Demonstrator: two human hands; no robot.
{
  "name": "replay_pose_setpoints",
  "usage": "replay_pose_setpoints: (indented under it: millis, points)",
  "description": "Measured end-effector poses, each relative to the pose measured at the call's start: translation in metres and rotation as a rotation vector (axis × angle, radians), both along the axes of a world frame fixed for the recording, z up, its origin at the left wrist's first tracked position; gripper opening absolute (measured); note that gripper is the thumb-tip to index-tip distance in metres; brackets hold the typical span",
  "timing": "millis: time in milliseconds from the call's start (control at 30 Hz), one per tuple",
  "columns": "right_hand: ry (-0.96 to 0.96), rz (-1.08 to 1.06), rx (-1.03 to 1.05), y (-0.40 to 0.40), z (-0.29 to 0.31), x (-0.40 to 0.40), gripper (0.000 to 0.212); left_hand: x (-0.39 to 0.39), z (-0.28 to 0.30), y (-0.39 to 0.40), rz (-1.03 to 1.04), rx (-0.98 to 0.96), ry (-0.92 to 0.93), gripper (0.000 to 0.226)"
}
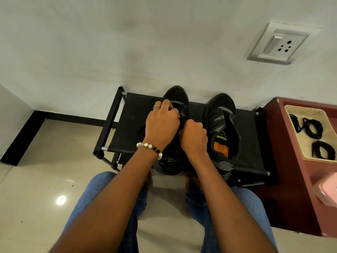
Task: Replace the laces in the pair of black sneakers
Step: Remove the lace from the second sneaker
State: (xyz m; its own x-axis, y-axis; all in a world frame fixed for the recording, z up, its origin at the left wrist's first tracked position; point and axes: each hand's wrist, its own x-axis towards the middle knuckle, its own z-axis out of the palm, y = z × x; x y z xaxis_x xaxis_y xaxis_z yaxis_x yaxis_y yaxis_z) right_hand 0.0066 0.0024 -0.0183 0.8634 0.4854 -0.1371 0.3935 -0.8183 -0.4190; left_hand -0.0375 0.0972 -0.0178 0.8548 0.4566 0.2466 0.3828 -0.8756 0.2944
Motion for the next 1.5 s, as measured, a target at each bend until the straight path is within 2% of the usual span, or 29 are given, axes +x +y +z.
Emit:
replay_pose_setpoints:
  millis: [100,200,333,433,500,533,567,600,667,733,800,933,1000,1200,1267,1333,1367,1400,1433,1500]
  points:
    - [-0.009,-0.002,0.0,0.001,-0.001,0.0,0.019,-0.001,0.001,0.006,0.035,-0.258,-0.055,0.016]
    - [-0.003,-0.019,0.017,0.0,-0.003,0.002,0.02,-0.005,0.007,0.012,0.107,-0.657,-0.192,0.014]
    - [0.001,-0.02,0.033,0.0,-0.004,0.002,0.021,-0.017,0.027,0.017,0.11,-1.409,-0.486,0.018]
    - [0.009,-0.03,0.031,0.001,-0.003,0.002,0.019,-0.015,0.031,0.018,0.129,-1.77,-0.769,0.019]
    - [0.013,-0.033,0.029,0.001,-0.002,0.002,0.017,-0.009,0.029,0.02,0.212,-1.878,-0.899,0.018]
    - [0.016,-0.033,0.029,0.001,-0.003,0.002,0.016,-0.007,0.027,0.02,0.245,-1.816,-0.89,0.016]
    - [0.017,-0.032,0.028,0.0,-0.002,0.002,0.016,-0.006,0.025,0.021,0.256,-1.642,-0.813,0.01]
    - [0.018,-0.028,0.026,0.0,-0.002,0.002,0.016,-0.006,0.022,0.021,0.225,-1.392,-0.694,0.003]
    - [0.014,-0.013,0.018,0.0,-0.001,0.002,0.018,-0.007,0.013,0.018,0.08,-0.845,-0.441,0.013]
    - [0.01,-0.002,0.011,-0.001,0.0,0.002,0.019,-0.006,0.004,0.014,-0.045,-0.469,-0.214,0.02]
    - [0.012,0.0,0.011,-0.002,0.001,0.001,0.021,-0.006,-0.001,0.009,-0.068,-0.245,-0.065,0.024]
    - [0.021,-0.003,0.013,-0.002,0.002,0.001,0.018,-0.004,-0.005,-0.002,-0.016,-0.032,-0.077,0.02]
    - [0.018,-0.008,0.01,-0.002,0.002,0.001,0.017,0.0,-0.007,-0.003,-0.021,0.007,-0.089,0.023]
    - [0.005,-0.003,0.002,0.001,0.0,0.0,0.018,0.002,-0.005,0.006,0.056,-0.22,-0.027,0.021]
    - [0.013,-0.014,0.008,0.0,0.0,0.001,0.019,0.001,0.001,0.007,0.138,-0.461,-0.11,0.018]
    - [0.017,-0.022,0.015,-0.001,0.0,0.003,0.017,-0.003,0.011,0.013,0.217,-0.896,-0.279,0.016]
    - [0.019,-0.019,0.016,-0.001,0.0,0.003,0.016,-0.007,0.012,0.018,0.246,-1.022,-0.337,0.016]
    - [0.017,-0.015,0.02,-0.001,-0.001,0.003,0.016,-0.01,0.011,0.024,0.273,-1.038,-0.355,0.016]
    - [0.018,-0.015,0.027,0.0,-0.003,0.004,0.018,-0.014,0.01,0.03,0.308,-0.947,-0.323,0.016]
    - [0.022,-0.024,0.035,0.0,-0.005,0.005,0.02,-0.02,0.005,0.038,0.427,-0.646,-0.232,0.01]
